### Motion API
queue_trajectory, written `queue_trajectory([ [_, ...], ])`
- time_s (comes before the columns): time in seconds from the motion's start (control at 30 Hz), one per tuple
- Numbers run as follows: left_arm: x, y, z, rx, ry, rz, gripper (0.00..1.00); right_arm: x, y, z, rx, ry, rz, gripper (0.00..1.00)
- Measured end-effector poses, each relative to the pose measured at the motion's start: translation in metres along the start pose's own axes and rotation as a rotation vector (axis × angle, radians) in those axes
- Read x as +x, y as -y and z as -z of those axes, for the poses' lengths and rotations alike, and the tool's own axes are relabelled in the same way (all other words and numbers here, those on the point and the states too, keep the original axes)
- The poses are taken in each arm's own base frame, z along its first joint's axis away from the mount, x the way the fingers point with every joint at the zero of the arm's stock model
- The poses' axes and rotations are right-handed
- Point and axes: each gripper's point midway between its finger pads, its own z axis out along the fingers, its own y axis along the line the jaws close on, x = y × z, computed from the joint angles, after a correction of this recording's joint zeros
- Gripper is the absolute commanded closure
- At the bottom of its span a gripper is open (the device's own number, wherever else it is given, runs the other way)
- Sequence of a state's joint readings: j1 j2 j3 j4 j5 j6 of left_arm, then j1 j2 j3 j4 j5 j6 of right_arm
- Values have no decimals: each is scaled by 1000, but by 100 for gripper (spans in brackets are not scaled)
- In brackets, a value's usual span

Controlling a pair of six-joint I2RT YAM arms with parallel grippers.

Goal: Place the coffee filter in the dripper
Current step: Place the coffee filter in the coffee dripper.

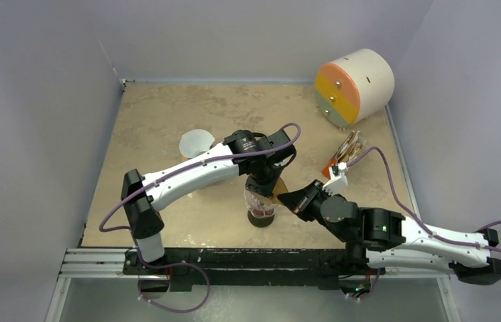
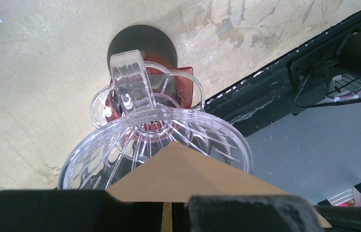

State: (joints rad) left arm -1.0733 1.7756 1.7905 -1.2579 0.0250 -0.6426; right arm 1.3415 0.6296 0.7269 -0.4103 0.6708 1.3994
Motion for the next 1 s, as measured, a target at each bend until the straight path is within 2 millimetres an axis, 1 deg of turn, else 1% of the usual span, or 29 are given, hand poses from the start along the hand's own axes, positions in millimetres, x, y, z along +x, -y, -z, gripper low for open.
queue_trajectory([
  [0.1, -1, 0, -1, -3, -1, 0, 84, 2, 0, -3, 6, -1, 5, 100],
  [0.3, 1, -1, -5, -16, -17, 0, 75, 9, 3, -11, 30, -5, 23, 100],
  [0.4, 2, -2, -5, -19, -21, 0, 72, 10, 4, -13, 35, -6, 27, 94],
  [0.53, 2, -2, -5, -20, -22, 0, 64, 10, 3, -12, 32, -6, 26, 81],
  [0.6, 2, -2, -5, -19, -22, 0, 61, 9, 3, -11, 29, -5, 26, 78],
  [0.67, 2, -2, -5, -20, -23, 0, 59, 8, 2, -10, 24, -4, 23, 72],
  [0.83, 5, -4, -8, -26, -33, 1, 57, 5, 4, -7, 27, -5, 31, 66],
  [1.0, 5, -4, -8, -26, -33, 1, 54, -1, 0, 0, 13, -1, 26, 61],
])
